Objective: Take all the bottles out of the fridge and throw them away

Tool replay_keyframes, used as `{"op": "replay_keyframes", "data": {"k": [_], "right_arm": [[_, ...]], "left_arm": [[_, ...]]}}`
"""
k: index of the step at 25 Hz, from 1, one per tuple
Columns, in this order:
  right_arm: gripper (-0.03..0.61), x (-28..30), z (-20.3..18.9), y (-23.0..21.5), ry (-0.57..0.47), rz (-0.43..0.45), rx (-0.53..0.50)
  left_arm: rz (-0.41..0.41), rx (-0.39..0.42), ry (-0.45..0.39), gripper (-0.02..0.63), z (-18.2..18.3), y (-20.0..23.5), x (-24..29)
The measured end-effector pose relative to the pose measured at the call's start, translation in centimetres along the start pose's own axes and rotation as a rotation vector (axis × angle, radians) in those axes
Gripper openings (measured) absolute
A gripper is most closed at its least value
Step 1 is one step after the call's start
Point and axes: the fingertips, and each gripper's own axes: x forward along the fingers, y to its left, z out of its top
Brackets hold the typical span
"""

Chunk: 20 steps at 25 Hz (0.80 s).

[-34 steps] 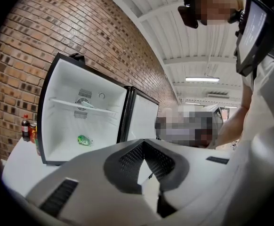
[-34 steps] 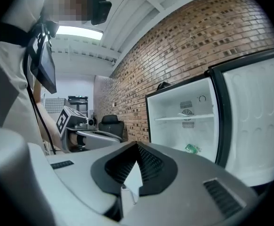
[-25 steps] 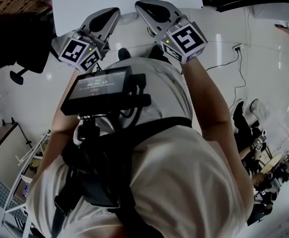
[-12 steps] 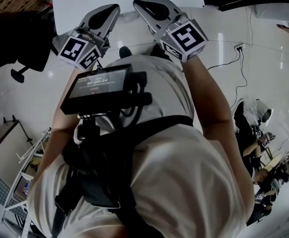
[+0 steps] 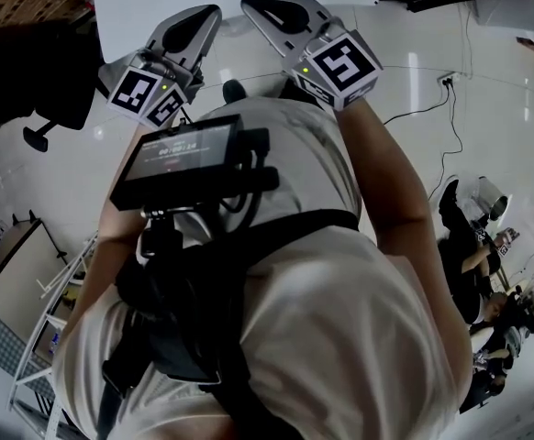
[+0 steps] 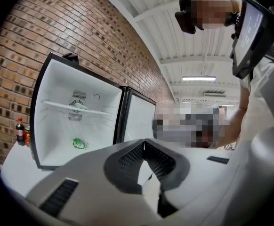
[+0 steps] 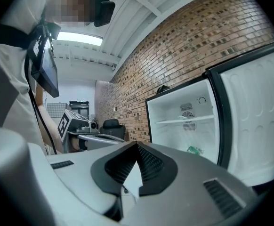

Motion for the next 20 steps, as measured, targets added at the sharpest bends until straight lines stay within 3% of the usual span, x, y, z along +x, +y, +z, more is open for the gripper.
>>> {"op": "replay_keyframes", "data": {"k": [14,20], "right_arm": [[0.003,0.3,-0.2,-0.8,0.022,0.052,0.044],[0.003,-1.6,-1.5,-4.2,0.001,0.073,0.042]], "left_arm": [[0.041,0.006,0.050,0.014,0.2,0.4,1.3],[0.077,0.014,0.072,0.014,-0.9,-0.5,5.0]]}}
